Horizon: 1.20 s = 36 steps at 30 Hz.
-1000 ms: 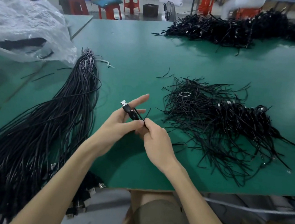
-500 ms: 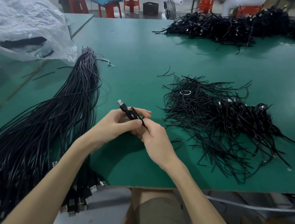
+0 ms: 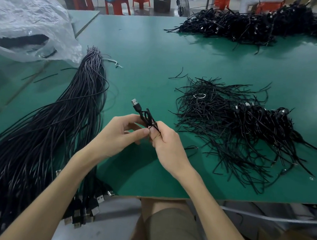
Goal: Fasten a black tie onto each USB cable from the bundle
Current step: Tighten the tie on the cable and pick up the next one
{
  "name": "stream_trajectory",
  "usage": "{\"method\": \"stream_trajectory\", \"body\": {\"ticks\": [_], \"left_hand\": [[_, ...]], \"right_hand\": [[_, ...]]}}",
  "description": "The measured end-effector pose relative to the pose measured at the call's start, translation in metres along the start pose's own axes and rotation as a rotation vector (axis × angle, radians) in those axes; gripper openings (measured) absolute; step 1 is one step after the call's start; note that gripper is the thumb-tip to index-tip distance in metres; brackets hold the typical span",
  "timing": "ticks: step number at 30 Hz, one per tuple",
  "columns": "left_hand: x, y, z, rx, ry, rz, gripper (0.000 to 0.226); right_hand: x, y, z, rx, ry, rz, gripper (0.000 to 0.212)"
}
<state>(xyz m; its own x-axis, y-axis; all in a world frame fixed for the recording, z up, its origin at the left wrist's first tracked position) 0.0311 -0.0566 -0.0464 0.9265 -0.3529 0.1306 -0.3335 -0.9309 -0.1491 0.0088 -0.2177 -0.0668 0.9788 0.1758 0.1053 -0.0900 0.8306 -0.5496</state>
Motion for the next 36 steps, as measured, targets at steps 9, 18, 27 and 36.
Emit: {"method": "stream_trajectory", "body": {"ticks": [9, 18, 27, 36], "left_hand": [[-0.005, 0.003, -0.011, 0.186, 0.09, -0.186, 0.041], [-0.007, 0.02, -0.01, 0.36, 0.256, -0.253, 0.04], [-0.001, 0.02, -0.023, 0.398, 0.248, -0.132, 0.04], [-0.021, 0.046, -0.034, -0.184, -0.085, 0.258, 0.017]], "right_hand": [[0.001, 0.002, 0.001, -0.064, -0.013, 0.041, 0.027], [0.001, -0.002, 0.004, 0.054, -0.024, -0.013, 0.05], [0.002, -0.008, -0.001, 0.378, -0.008, -0.135, 0.066], [-0.003, -0.02, 0.0, 0.543, 0.009, -0.38, 0.076]]}}
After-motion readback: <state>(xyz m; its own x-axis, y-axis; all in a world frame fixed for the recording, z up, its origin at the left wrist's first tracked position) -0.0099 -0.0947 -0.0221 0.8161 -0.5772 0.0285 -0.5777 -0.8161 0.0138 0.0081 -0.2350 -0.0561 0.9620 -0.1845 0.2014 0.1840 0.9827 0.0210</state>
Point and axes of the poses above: each hand's wrist, its own x-axis towards the middle knuckle, its own y-axis out of the palm, z = x × y, the point moved 3 cm from there along x, towards the middle knuckle, and after that the axes turned 13 degrees about -x, right-handed, at the moved point
